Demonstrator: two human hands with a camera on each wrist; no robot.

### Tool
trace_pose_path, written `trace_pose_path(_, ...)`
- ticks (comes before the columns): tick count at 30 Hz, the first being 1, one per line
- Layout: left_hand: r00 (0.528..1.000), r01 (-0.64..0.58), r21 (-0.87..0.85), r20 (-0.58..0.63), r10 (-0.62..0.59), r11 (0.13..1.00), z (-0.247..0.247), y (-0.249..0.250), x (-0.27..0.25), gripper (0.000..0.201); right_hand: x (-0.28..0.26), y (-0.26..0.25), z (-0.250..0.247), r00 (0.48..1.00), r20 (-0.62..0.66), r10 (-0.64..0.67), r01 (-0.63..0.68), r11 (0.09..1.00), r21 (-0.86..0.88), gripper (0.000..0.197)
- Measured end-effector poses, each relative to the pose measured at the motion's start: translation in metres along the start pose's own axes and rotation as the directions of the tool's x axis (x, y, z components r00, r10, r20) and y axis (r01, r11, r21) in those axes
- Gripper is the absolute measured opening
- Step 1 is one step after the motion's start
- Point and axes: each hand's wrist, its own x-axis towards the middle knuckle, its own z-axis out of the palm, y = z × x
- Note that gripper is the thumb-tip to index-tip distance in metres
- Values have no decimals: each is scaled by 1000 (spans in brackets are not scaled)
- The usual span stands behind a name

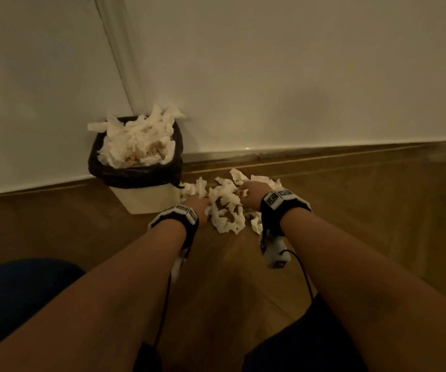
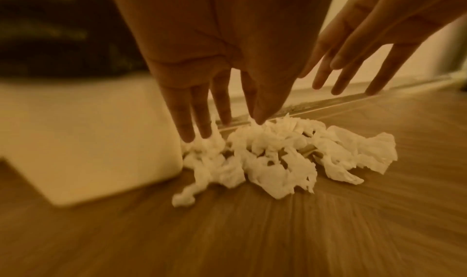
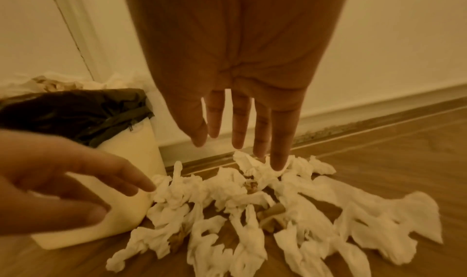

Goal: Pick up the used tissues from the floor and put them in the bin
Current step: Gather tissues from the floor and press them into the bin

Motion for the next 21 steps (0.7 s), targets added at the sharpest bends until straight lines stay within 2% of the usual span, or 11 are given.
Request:
trace_pose_path(5,991,131,-190,34,-127,973,45,-10,21,59,14,11,31,995,-10,94,-92,984,153,46)
trace_pose_path(10,975,217,-323,35,-218,921,71,-4,38,59,15,25,60,979,-164,119,-82,973,215,43)
trace_pose_path(12,973,225,-275,12,-231,935,81,-3,44,59,17,26,64,980,-163,113,-85,982,169,45)
trace_pose_path(16,983,182,-158,55,-175,971,90,-6,50,55,20,25,71,985,-152,83,-56,984,172,52)
trace_pose_path(21,984,138,-258,-73,-162,956,96,-10,44,49,24,20,81,988,-139,62,-43,990,136,48)
